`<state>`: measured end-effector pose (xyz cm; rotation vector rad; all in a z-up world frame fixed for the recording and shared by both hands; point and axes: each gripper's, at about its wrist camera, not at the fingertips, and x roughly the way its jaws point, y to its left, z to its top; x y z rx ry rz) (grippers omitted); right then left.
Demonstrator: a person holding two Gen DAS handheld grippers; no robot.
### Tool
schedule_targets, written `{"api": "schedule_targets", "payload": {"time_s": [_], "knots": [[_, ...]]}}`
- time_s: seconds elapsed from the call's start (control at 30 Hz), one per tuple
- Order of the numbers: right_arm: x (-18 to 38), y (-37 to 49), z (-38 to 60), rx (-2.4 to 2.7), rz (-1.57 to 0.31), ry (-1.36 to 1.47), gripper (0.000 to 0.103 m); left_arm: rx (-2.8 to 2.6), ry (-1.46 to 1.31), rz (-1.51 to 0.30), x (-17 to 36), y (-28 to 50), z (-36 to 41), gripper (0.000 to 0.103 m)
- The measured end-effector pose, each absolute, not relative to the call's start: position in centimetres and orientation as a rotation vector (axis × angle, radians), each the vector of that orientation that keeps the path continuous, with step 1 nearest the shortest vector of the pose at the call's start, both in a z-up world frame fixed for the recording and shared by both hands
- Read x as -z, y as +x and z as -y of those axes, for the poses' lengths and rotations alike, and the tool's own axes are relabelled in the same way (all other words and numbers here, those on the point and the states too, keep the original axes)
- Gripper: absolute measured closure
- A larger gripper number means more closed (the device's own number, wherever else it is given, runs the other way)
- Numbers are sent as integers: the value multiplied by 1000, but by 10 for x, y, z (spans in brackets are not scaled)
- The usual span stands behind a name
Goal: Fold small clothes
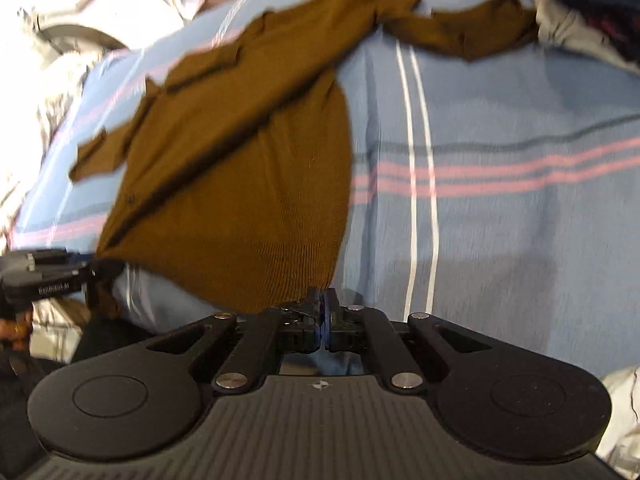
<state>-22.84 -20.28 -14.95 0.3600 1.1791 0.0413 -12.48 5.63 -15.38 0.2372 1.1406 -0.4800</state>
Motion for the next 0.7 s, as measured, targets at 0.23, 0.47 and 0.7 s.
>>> {"api": "schedule_targets", "payload": {"time_s": [0.23, 0.47, 0.7], "knots": [[128, -219, 218, 63, -1073, 274, 29, 412, 268, -1028, 132, -118, -75, 22], [90, -133, 224, -127, -899, 262, 0, 432, 420, -815, 85, -53, -67, 7], [76, -51, 214, -318, -775, 124, 0, 624, 424, -619, 69, 6, -54, 1]]}}
